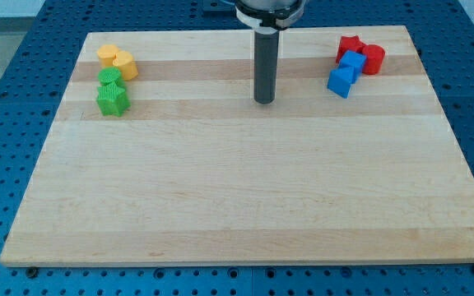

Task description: Move the yellow hexagon towards right

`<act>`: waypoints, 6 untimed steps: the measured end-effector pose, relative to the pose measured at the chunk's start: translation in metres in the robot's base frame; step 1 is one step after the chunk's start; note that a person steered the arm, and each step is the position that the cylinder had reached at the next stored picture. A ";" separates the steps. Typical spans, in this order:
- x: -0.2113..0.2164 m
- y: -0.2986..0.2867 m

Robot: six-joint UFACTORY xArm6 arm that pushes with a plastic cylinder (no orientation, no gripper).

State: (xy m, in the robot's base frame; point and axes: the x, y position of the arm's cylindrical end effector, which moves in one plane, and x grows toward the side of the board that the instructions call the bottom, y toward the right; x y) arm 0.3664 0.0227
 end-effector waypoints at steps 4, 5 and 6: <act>-0.036 -0.074; -0.052 -0.109; -0.052 -0.109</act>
State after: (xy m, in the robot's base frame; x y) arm 0.3148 -0.0859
